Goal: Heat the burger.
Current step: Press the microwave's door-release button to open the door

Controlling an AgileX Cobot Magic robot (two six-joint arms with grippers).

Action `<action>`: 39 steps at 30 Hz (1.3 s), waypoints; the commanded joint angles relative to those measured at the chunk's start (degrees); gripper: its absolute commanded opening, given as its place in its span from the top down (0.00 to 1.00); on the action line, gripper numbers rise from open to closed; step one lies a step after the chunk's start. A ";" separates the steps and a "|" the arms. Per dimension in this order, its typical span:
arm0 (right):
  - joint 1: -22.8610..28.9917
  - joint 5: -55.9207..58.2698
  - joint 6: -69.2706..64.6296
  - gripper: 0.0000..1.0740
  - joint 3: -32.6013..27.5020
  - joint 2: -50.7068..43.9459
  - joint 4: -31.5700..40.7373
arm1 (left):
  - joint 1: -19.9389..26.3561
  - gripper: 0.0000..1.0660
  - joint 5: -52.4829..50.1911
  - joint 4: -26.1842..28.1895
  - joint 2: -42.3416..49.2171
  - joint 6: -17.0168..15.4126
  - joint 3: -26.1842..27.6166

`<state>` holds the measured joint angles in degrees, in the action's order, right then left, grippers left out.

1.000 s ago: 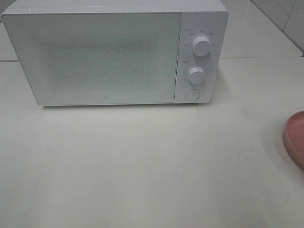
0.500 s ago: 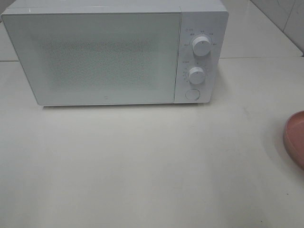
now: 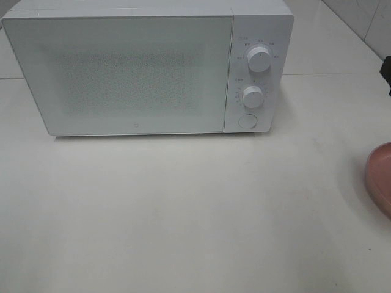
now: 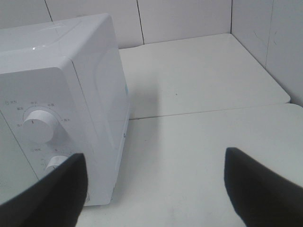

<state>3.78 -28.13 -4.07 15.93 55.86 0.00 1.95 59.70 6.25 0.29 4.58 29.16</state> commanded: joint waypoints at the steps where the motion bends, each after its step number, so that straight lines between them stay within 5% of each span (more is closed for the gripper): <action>1: -0.40 -3.78 0.23 0.30 -0.46 1.03 0.00 | -0.40 0.08 -0.23 0.11 1.20 0.06 -0.29; 12: 1.66 -23.78 1.03 0.30 -5.10 13.41 2.52 | -0.40 0.08 -0.23 0.11 1.20 0.06 -0.29; 22: 13.75 -37.30 10.83 0.30 -6.76 24.24 16.56 | -0.40 0.08 -0.23 0.11 1.20 0.06 -0.29; 39: 29.05 -51.05 12.03 0.30 -6.70 35.70 28.30 | -0.40 0.08 -0.23 0.11 1.20 0.06 -0.29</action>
<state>32.66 -68.93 7.45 9.45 91.56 27.73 1.95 59.70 6.25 0.29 4.58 29.16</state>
